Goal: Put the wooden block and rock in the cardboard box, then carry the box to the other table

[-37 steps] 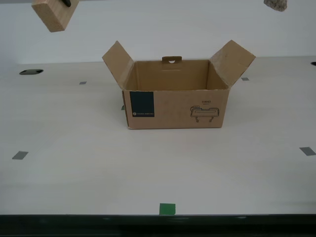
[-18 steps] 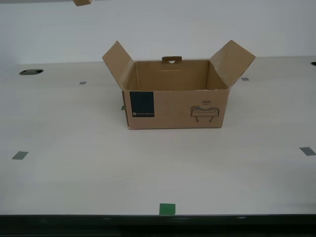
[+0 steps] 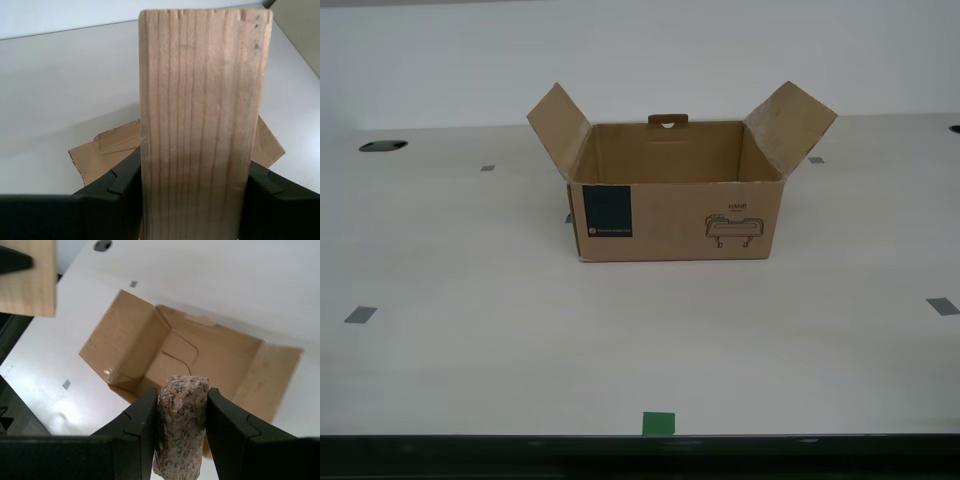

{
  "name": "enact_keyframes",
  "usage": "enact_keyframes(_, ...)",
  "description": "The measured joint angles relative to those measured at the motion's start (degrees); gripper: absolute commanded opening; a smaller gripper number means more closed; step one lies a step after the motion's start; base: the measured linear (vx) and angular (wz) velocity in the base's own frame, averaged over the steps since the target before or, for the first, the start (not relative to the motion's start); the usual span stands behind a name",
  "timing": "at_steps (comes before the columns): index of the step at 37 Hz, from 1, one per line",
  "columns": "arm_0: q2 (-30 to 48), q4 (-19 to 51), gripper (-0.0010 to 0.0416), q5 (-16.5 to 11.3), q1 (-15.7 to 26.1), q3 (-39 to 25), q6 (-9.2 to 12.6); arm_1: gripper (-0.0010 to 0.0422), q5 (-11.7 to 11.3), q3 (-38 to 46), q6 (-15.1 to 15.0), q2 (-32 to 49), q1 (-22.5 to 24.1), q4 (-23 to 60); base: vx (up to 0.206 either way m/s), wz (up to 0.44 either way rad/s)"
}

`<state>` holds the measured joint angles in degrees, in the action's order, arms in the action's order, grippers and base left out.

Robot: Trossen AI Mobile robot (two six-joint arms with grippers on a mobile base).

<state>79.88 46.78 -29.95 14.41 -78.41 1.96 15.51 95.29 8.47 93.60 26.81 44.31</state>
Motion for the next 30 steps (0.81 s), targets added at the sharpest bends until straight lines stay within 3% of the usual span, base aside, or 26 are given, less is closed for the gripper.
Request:
enact_keyframes(7, 0.0, -8.5, -0.0001, 0.0, 3.2, 3.8, 0.5, -0.0001, 0.0, -1.8, -4.3, 1.7, 0.8, -2.6, 0.000, 0.000)
enact_keyframes(13, 0.0, -14.9, -0.0001, 0.0, 4.0, 8.2, 0.6, -0.0001, 0.0, -4.8, -10.6, 4.5, 2.4, -5.6, 0.000, 0.000)
enact_keyframes(24, 0.0, -28.9, -0.0001, 0.0, 4.0, 19.6, 0.6, -0.0001, 0.1, -14.9, -19.4, 6.6, 6.9, -19.9, 0.000, 0.000)
enact_keyframes(30, 0.2, -38.4, -0.0001, 3.6, 4.1, 26.5, 0.7, -0.0001, 1.6, -20.7, -22.9, 6.4, 7.5, -27.3, 0.000, 0.000)
